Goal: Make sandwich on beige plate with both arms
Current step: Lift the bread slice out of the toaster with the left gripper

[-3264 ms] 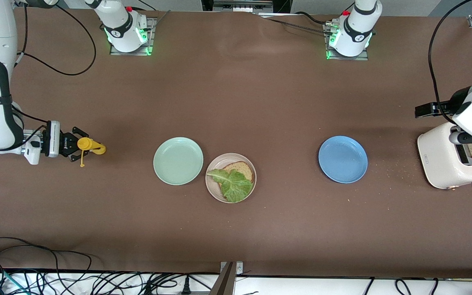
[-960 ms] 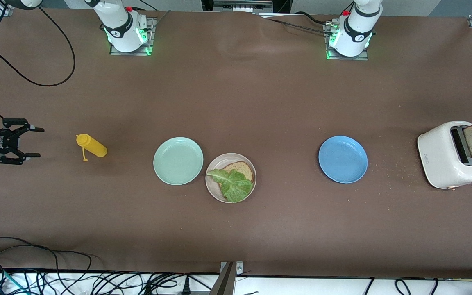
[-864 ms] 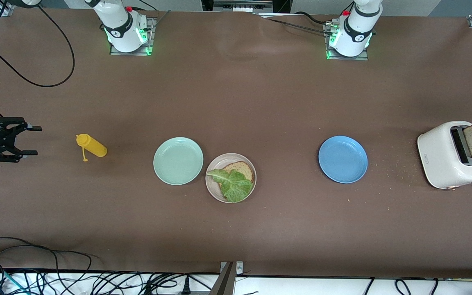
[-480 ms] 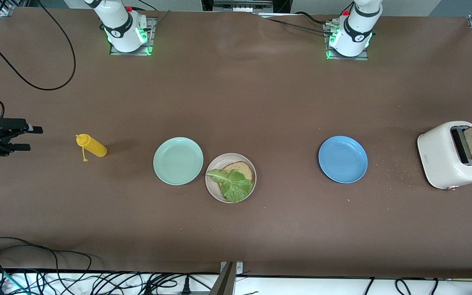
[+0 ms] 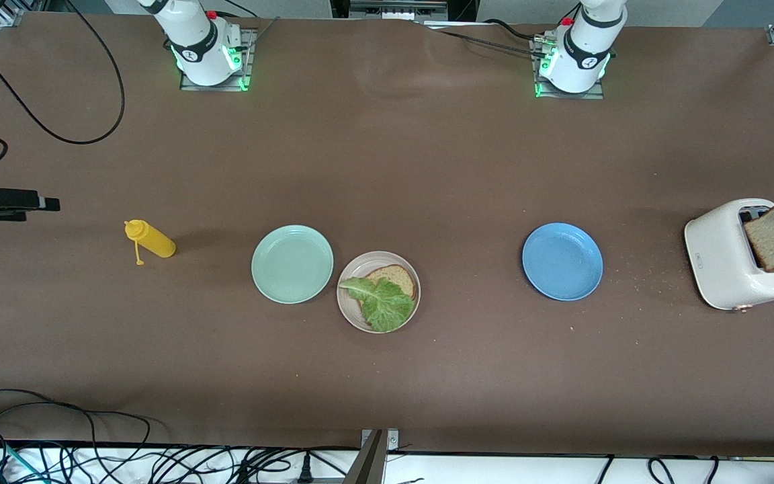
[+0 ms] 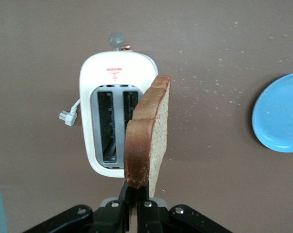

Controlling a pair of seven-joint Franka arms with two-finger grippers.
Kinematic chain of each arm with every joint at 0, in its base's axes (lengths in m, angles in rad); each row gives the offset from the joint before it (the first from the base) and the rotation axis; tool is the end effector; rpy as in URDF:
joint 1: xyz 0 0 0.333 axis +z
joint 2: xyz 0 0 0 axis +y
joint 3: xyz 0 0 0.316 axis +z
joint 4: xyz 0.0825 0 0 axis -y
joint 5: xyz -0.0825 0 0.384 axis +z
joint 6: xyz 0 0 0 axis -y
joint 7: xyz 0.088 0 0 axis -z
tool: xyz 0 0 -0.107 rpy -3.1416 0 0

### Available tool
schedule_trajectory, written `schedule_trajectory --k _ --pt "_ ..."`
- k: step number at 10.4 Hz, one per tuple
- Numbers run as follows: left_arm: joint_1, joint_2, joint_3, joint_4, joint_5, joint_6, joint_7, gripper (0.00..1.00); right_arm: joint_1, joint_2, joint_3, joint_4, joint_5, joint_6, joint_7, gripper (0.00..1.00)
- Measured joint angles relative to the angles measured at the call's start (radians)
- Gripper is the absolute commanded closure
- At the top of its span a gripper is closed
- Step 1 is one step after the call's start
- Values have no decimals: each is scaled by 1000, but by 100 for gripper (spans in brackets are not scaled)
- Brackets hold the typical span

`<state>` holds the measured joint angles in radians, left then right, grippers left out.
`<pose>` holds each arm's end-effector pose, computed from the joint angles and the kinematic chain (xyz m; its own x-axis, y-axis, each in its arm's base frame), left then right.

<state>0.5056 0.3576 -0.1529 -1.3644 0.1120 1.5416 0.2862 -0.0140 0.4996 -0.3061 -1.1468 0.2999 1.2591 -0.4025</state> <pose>0.5972 0.2492 0.5051 0.9807 0.0640 -0.1845 0.0641 -0.9979 -0.0056 0.6426 -0.1221 0.5031 0.9499 0.1634 -0.2664 0.0857 -0.9559 -0.2807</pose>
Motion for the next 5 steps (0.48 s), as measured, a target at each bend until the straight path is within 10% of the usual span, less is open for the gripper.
schedule_trajectory --k 5 --pt "-96 16 -2 55 -262 -148 -6 100 84 -134 48 -53 -223 74 165 0"
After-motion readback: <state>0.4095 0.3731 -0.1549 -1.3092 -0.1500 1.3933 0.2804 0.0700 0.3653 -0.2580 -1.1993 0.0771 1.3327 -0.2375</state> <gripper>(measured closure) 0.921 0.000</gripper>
